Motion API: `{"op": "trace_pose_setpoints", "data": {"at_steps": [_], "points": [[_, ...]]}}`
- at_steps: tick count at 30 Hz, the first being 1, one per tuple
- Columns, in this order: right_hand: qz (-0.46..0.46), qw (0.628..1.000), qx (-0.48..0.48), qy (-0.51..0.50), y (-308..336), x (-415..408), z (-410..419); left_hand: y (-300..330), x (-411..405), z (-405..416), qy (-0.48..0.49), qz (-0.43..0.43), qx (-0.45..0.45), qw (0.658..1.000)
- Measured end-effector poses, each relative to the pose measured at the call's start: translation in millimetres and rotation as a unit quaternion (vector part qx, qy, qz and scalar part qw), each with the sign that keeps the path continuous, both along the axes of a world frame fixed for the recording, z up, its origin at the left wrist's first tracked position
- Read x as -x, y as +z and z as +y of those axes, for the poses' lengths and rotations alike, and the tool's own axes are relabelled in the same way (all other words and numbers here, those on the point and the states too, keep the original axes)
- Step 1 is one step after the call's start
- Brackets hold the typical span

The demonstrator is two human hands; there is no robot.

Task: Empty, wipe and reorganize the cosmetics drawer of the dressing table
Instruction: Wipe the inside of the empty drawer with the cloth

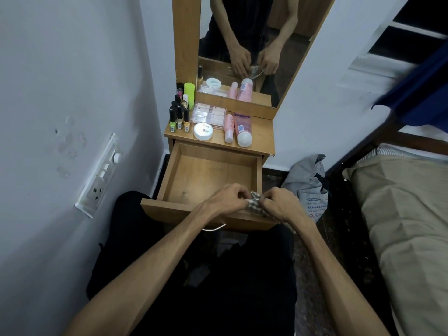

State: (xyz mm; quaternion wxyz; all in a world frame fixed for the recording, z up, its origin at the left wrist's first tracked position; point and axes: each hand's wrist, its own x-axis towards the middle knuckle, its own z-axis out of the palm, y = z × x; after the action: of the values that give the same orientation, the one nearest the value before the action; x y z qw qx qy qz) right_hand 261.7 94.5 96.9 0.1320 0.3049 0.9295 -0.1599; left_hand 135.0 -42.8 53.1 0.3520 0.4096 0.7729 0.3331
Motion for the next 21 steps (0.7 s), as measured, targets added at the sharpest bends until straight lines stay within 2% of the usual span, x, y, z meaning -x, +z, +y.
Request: {"op": "trace_pose_setpoints", "data": {"at_steps": [3, 6, 13, 17, 21], "points": [[0.070, 0.996, -0.037, -0.031, 3.2, -16.6, -0.4, 6.4, -4.2, 5.8, 0.015, -0.021, -0.061, 0.998], [0.094, 0.992, -0.054, -0.061, -4.2, -30.2, -2.5, 13.5, -14.0, 13.5, -0.014, -0.018, -0.090, 0.996], [0.117, 0.984, -0.041, -0.130, -28.5, -34.1, -25.2, 7.6, -27.5, 15.9, -0.062, -0.005, -0.062, 0.996], [0.145, 0.977, 0.016, -0.155, -24.5, -19.2, -51.5, 6.4, -7.6, 0.2, -0.047, 0.024, -0.052, 0.997], [0.174, 0.972, 0.101, -0.120, -24.2, 11.8, -94.4, 8.2, 20.2, -37.7, -0.001, 0.066, -0.060, 0.996]]}}
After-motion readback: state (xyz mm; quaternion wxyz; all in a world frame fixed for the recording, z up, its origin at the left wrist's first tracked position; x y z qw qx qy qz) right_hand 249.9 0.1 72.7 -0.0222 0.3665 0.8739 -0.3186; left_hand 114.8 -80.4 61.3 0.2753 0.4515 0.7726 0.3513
